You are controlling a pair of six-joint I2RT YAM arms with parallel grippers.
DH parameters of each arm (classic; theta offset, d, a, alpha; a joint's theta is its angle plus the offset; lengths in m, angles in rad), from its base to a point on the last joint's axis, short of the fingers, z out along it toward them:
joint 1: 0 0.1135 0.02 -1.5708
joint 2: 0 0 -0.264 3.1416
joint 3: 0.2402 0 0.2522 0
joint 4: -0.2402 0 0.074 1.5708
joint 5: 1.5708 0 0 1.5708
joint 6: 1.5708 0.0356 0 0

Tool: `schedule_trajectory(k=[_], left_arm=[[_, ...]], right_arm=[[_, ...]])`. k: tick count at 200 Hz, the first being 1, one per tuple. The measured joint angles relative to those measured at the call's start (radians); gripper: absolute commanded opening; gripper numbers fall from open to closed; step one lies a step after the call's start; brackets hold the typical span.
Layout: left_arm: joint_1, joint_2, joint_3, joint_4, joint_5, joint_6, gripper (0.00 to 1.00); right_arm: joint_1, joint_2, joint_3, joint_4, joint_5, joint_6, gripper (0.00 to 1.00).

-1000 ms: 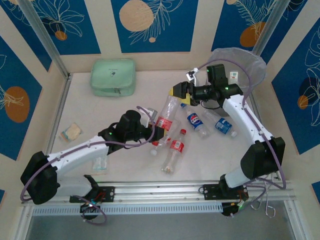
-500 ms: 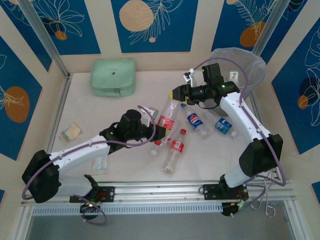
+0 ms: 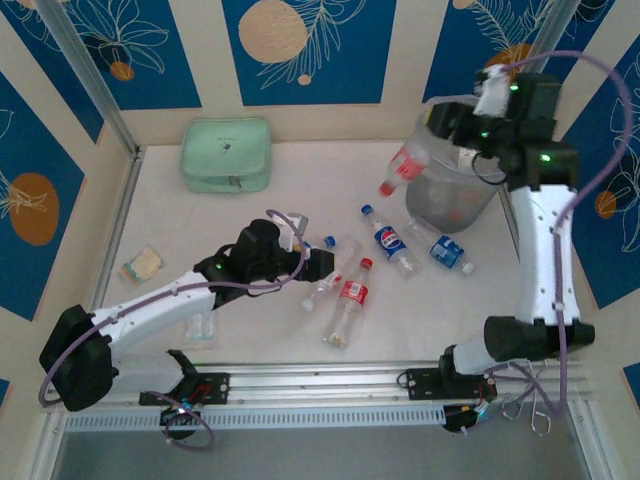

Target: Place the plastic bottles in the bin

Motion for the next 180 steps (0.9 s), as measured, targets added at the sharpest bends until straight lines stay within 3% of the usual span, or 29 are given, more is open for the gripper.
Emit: schedule_trajectory(k=[38,65,90,116,180], left_arm=[[0.001,0.001,0.0,0.002,0.0,-0.035,1.0],[0.001,0.0,-0.002,0.003,0.0,-0.039,1.0],[0.001,-0.002,-0.006,0.003,0.0,-0.039,1.0],[0.001,-0.002,-0.011,0.003,0.0,-0.039,1.0],[0.015,-0.006,-0.014,-0.022,-0.001,-0.051,1.0]], right_arm=[[-0.041,-0.021,-0.047,0.155,0.261,-0.137,0.01],[-0.043,0.002,-0.178,0.29,0.362,-0.243,0.0],[-0.05,0.019,-0.316,0.401,0.384,-0.339,0.0],[-0.056,0.075,-0.328,0.429,0.383,-0.378,0.0],[-0.075,0.224,-0.22,0.247,0.333,-0.383,0.0]])
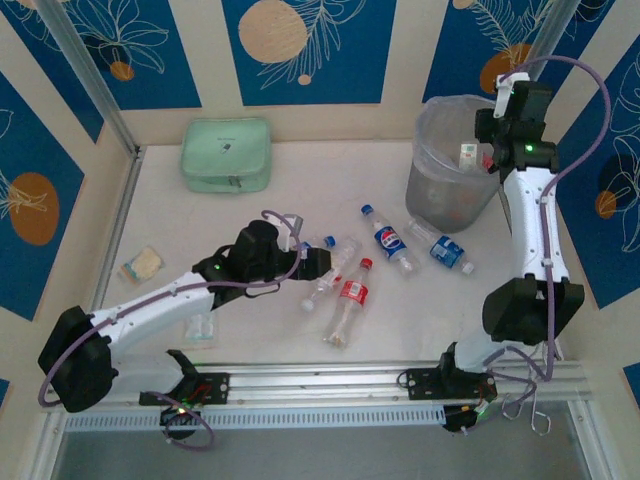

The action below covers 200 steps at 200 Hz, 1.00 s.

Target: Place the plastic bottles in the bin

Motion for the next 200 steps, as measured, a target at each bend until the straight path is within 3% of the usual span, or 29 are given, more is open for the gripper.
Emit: schedule_trajectory(k=[56,135,200], left_arm=[[0.011,-0.004,-0.008,-0.024,0.0,-0.011,1.0],[0.026,-0.077,-0.046,-0.09,-0.026,-0.011,1.0],[0.033,-0.077,-0.049,-0.122,-0.029,-0.01,1.0]], right_arm=[[0.0,0.103,0.056,-0.192,-0.068,0.016,0.0],[-0.001,0.174,0.084,-0.188,-0.062,0.075,0.0],[-0.051,0.239,0.107,-0.204,-0.074,0.204,0.1]])
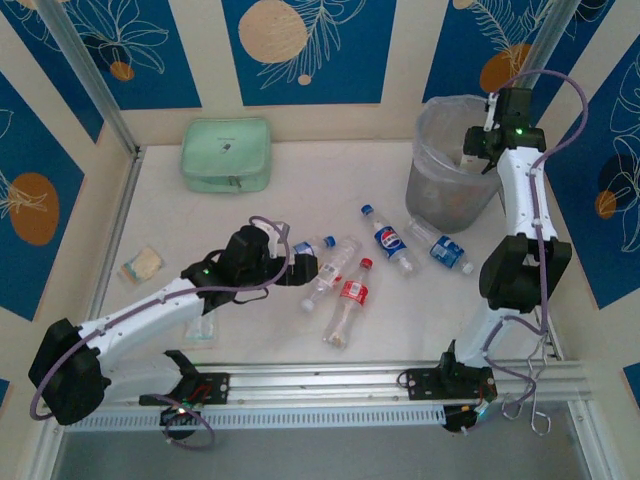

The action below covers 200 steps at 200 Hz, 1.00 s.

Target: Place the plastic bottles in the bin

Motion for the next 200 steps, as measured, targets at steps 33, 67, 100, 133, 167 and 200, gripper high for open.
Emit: schedule_trajectory(k=[33,67,100,133,167,200], left_arm=[[0.002,0.003,-0.001,0.0,-0.001,0.0,1.0],[0.005,0.013,-0.001,-0.006,-0.001,0.004,1.0],[0.009,0.014,-0.001,-0.017,-0.001,0.008,1.0],[0.013,0.028,0.008,-0.05,-0.007,0.034,1.0],[0.017,0.053,0.051,-0.097,-0.024,0.069,1.0],[0.021,0.078,0.076,-0.105,-0.031,0.093,1.0]], right_arm=[[-0.01,0.028,0.012,-0.051,-0.028,0.027,0.11],[-0.008,0.039,0.023,-0.064,-0.026,0.032,0.22],[0.005,0.058,0.057,-0.106,-0.042,0.057,0.54],[0.045,0.13,0.128,-0.227,-0.05,0.068,0.75],[0.055,0.132,0.237,-0.34,-0.05,0.082,0.91],[0.066,0.121,0.354,-0.4,-0.05,0.085,0.94]])
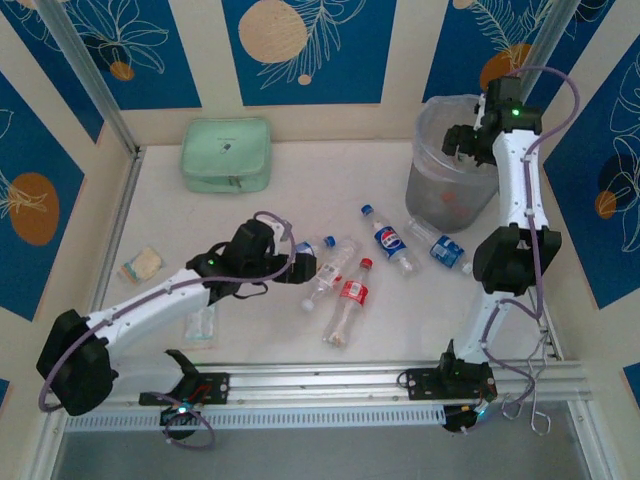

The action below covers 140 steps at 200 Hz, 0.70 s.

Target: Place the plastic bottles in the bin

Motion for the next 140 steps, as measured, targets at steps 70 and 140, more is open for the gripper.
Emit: schedule_trajectory(k=[70,140], left_arm=[[0.014,0.139,0.125,-0.06,-0.046,0.122,1.0],[0.057,0.361,0.34,-0.175,-0.029,0.336,0.94]], right_arm=[[0.018,-0.189,-0.013,-0.021,-0.13,0.033,0.94],[0.083,-0.612,-0.457,0.081,-0.348,0.131,0.86]])
